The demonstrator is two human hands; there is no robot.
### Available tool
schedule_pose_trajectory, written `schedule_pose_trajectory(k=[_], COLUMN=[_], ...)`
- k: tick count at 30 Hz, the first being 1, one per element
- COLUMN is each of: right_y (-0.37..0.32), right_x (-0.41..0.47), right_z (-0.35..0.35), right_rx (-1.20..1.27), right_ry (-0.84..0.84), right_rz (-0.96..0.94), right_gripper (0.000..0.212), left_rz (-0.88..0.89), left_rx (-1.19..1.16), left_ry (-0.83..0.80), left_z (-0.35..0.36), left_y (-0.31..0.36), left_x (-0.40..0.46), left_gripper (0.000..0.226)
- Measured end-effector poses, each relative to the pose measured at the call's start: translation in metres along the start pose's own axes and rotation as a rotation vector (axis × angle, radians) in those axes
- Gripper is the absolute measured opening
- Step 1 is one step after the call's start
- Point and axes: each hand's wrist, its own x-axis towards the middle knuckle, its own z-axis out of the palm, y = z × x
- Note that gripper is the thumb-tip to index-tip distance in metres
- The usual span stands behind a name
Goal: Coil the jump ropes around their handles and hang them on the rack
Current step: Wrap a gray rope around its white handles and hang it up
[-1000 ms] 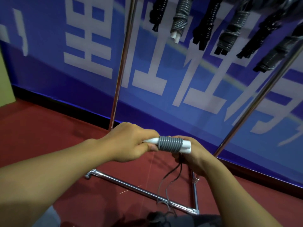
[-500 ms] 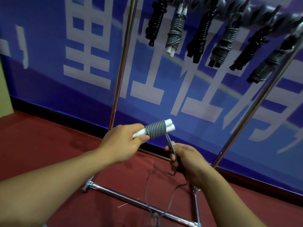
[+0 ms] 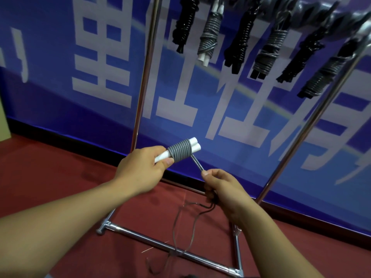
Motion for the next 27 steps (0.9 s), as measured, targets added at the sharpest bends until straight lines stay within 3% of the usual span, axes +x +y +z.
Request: schedule_pose_trajectory(k=[3,15,27], right_y=[-0.001,-0.005,-0.008], right_x=[0.000,-0.004,-0.011], right_z=[-0.001,0.000,0.003], right_rx=[-0.030,-0.105,-0.178], right_ry=[0.002,0.076,0.011], right_rz=[-0.024,0.054,0.054], right_gripper=[0.011,0.025,0.034], left_rz=[-0.016,-0.056,-0.108], left_rx=[-0.007,0.067,0.140], left_ry=[0.005,0.024,-0.001], left_z=[-0.001,-0.001,-0.004], left_y=[-0.001,0.003,0.000], left_x=[0.002,0.000,0.002], left_gripper=[0.022,0.024,0.027])
